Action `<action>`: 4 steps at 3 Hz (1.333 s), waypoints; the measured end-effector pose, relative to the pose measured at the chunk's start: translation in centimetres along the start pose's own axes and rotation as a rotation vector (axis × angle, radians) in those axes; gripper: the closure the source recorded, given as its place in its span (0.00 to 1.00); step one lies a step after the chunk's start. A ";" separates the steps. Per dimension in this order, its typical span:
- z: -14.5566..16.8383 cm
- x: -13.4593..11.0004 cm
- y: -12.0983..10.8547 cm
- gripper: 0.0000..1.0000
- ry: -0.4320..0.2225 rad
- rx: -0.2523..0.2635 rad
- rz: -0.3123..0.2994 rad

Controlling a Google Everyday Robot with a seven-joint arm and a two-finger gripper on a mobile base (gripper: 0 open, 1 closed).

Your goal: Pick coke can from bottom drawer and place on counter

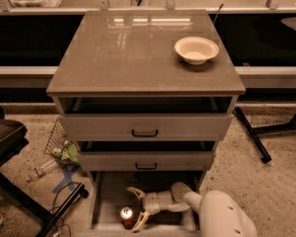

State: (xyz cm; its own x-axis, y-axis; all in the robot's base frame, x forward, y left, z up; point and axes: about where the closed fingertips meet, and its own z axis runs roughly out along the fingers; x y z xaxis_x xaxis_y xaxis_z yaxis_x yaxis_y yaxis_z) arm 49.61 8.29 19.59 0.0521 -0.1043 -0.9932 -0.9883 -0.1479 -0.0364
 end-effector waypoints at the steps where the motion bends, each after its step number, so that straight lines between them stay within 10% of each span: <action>1: 1.2 0.5 0.2 0.24 -0.006 -0.022 0.011; 4: 2.3 0.5 0.2 0.99 -0.010 -0.035 0.044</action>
Offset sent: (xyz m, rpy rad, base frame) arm -0.0007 0.0184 -0.0098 0.0011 0.0338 0.0356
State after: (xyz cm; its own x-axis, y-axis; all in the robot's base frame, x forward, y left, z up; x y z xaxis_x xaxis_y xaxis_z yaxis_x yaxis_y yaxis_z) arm 49.09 10.46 18.83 0.0071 -0.1018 -0.9948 -0.9840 -0.1776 0.0111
